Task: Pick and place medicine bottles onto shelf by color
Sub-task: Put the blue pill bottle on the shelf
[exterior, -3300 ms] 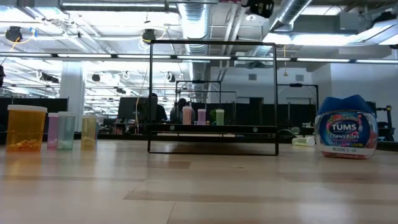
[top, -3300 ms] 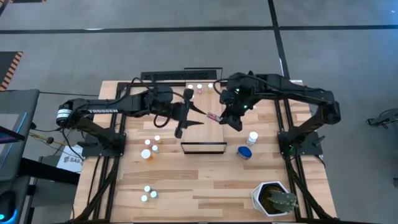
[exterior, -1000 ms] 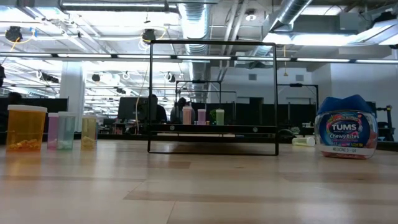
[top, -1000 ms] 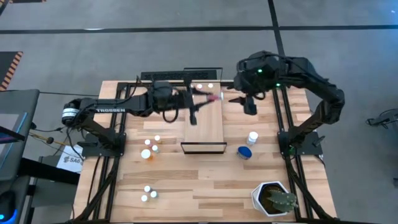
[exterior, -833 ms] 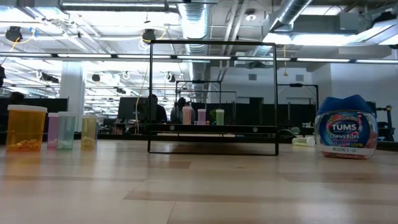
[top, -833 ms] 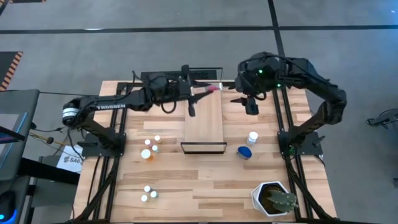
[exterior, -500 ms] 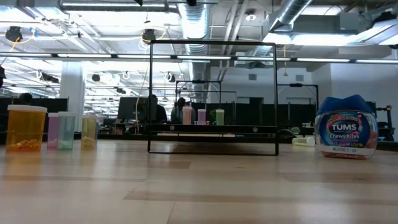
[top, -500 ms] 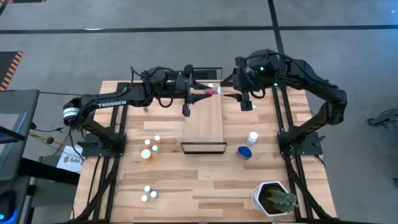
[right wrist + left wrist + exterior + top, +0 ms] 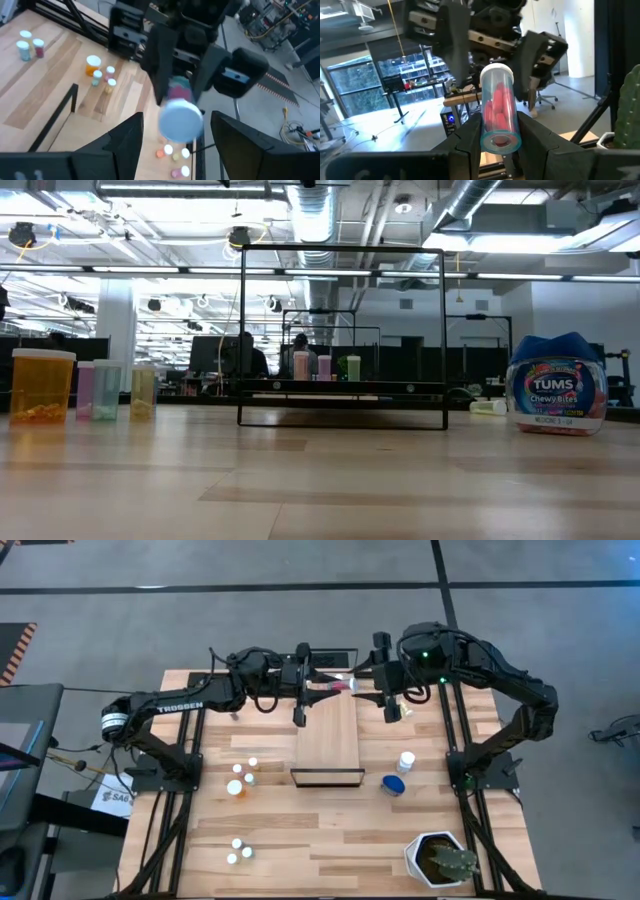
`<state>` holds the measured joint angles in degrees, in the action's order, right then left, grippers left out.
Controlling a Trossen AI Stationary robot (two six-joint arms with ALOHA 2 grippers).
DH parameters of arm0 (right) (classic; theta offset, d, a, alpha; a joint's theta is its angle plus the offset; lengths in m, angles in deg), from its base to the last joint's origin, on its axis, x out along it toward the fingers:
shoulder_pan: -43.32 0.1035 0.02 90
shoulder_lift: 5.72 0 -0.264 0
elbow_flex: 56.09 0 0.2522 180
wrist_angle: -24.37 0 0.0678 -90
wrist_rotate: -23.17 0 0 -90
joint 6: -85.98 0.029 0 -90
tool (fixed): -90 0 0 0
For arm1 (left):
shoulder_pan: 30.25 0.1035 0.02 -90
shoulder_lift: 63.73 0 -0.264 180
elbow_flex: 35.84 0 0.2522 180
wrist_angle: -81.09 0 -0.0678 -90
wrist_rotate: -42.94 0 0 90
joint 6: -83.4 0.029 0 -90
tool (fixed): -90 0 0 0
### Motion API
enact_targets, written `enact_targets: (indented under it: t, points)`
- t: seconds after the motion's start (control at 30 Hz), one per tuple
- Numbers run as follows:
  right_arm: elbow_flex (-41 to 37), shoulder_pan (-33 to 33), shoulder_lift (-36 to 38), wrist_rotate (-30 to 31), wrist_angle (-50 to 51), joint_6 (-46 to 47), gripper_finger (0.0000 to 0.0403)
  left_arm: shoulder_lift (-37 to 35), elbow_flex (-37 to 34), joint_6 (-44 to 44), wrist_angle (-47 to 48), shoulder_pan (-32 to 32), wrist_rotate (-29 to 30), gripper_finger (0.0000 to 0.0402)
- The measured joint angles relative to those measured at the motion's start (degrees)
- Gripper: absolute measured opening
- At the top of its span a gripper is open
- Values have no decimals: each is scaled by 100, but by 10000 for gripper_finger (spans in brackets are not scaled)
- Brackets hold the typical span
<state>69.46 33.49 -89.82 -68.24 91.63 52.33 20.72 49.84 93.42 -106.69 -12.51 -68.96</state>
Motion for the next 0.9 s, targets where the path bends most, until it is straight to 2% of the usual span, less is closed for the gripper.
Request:
enact_targets:
  t: [0.3,0.43,0.73,0.9]
  points:
    - [0,132,-4,-1,-37,25,246,0,0,0,-51,-2,15,83]
    - [-5,132,-54,0,-106,66,214,0,0,0,-42,-2,12,83]
    - [-7,129,-48,7,-201,76,116,0,0,-22,-41,-4,16,83]
    - [-7,107,-46,7,-195,154,111,0,0,-74,-33,-4,17,83]
